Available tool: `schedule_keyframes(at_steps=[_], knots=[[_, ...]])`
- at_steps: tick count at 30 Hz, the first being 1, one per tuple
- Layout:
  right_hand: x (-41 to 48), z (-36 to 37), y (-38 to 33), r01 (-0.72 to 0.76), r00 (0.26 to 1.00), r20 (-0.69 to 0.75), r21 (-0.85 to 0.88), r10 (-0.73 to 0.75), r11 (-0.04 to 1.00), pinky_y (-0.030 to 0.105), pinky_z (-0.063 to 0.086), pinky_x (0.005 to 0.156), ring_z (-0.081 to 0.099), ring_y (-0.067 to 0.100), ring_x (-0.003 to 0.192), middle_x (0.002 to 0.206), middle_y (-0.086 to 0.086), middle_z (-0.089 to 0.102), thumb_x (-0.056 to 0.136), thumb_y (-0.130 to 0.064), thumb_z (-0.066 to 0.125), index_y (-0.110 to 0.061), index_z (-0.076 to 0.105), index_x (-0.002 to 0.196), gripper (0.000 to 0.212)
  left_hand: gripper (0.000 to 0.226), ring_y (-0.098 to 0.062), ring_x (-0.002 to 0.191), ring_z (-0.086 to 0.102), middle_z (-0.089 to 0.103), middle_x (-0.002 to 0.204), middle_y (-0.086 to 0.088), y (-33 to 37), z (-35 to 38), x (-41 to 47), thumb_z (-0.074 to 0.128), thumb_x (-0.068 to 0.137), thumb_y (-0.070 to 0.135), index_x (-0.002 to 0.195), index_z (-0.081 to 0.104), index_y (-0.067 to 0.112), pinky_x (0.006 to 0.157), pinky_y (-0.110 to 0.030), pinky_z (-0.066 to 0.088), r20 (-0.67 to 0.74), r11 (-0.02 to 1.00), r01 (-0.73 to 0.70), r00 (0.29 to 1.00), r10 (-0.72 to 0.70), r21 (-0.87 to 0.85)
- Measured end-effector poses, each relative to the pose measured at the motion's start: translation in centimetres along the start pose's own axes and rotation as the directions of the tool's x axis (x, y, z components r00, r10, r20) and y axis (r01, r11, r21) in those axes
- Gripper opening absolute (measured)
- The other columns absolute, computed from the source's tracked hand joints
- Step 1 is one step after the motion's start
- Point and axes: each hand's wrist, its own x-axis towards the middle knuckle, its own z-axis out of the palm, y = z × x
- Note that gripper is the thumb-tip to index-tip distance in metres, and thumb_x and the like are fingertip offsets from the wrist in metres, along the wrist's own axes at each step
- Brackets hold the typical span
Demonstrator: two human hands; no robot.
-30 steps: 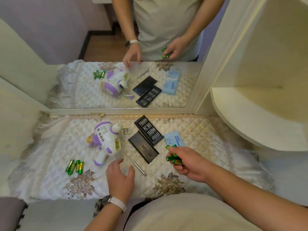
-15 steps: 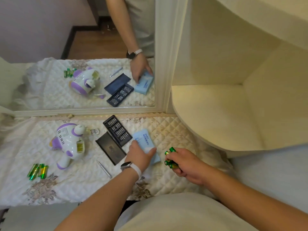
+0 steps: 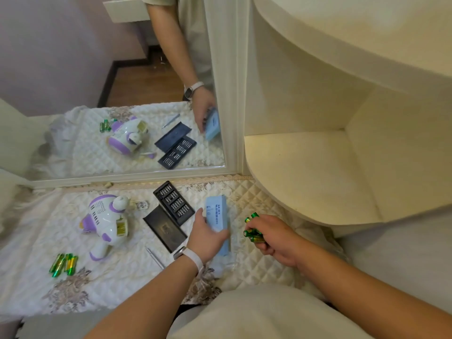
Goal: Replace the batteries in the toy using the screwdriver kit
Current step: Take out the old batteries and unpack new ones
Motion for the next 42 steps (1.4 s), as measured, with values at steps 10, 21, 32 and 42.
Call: schedule_keyframes(at_steps=[10,21,32,42], knots=[[-1.3,6.4,-2.7,0.064,0.994,0.086,0.029,-0.066,0.998,0.02,0.021,0.038,0.038,0.012,0.043,0.061,0.003,0.048,0.095,-0.018,0.053,-0.012,0.049,0.081,0.015,0.08,-0.017,0.092,0.058,0.056,0.111,-0.007,0.5,-10.4,-5.7,0.072,0.045,0.028,0.123,0.058,0.016,0.083,-0.033,0.047,0.307,0.881,0.031,0.943,0.131,-0.471],[-2.5,14.6,-6.0,0.331,0.943,0.084,-0.137,-0.322,0.934,0.024,0.03,0.047,0.038,0.013,0.052,0.065,0.003,0.047,0.095,-0.021,0.058,-0.014,0.055,0.08,0.017,0.091,-0.038,0.099,0.069,0.069,0.117,-0.02,-1.7,-18.3,-6.9,0.081,0.059,0.065,0.126,0.061,0.007,0.087,-0.048,0.056,0.481,0.816,0.119,0.851,0.209,-0.566],[-2.1,19.0,-5.7,0.372,0.928,0.036,-0.17,-0.372,0.912,0.023,0.031,0.048,0.04,0.015,0.058,0.07,0.005,0.051,0.094,-0.025,0.06,-0.001,0.056,0.098,0.025,0.049,-0.018,0.104,0.071,0.074,0.117,0.001,-4.3,-23.0,-5.2,0.063,0.087,0.021,0.135,0.054,0.023,0.083,-0.031,0.057,0.331,0.9,-0.192,0.883,0.332,-0.392],[-1.7,22.7,-3.2,0.35,0.931,-0.009,-0.252,-0.364,0.902,0.026,0.034,0.048,0.043,0.01,0.051,0.059,-0.006,0.053,0.09,-0.023,0.062,-0.015,0.06,0.077,0.016,0.118,-0.014,0.124,0.051,0.042,0.146,0.002,-3.4,-22.0,-6.2,0.075,0.073,0.059,0.159,0.006,0.019,0.081,-0.02,0.042,0.005,0.757,-0.469,0.851,0.525,0.455]])
